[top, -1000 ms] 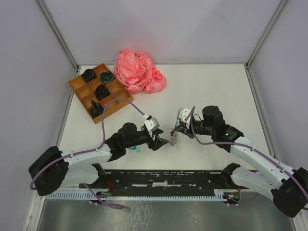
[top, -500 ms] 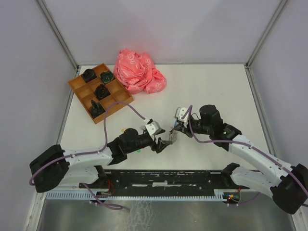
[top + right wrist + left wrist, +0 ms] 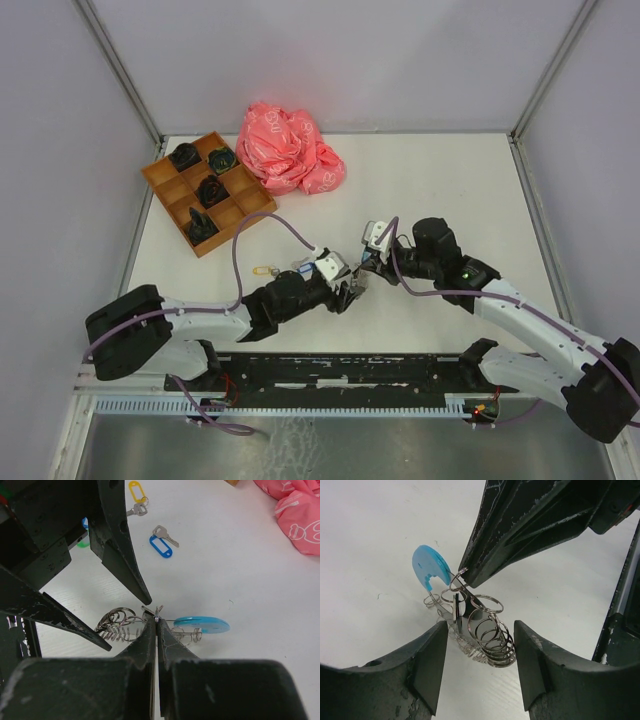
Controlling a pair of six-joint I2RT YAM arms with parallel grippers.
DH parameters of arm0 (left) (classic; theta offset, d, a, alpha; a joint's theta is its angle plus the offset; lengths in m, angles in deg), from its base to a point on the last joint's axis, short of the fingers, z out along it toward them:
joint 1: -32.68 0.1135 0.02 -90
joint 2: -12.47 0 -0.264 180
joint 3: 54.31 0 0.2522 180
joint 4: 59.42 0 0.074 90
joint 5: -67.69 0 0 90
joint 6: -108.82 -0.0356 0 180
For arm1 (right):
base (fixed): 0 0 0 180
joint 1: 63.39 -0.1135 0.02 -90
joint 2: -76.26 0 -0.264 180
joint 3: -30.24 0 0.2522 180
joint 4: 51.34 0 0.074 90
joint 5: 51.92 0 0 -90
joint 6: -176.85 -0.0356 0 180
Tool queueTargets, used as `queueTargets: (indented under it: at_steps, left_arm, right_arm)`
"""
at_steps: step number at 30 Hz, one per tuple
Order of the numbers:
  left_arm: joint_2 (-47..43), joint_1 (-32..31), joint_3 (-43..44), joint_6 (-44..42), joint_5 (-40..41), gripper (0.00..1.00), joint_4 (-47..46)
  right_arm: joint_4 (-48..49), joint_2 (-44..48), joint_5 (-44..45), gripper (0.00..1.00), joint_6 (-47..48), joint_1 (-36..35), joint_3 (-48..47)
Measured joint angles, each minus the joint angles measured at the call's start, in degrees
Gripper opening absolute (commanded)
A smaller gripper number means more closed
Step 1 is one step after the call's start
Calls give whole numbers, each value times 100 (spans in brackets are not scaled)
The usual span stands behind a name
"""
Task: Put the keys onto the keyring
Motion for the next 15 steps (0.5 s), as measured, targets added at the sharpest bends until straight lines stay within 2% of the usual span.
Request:
queueTargets:
  at_steps: [6,15]
  left_arm:
    - [273,-72,74,79,155,52,-184]
    - [315,-85,96,85,367,26,-129]
  right_arm:
    - [7,-33,2,1,-90,-24,-2]
    - [0,-42,4,3,-173,-39,-4]
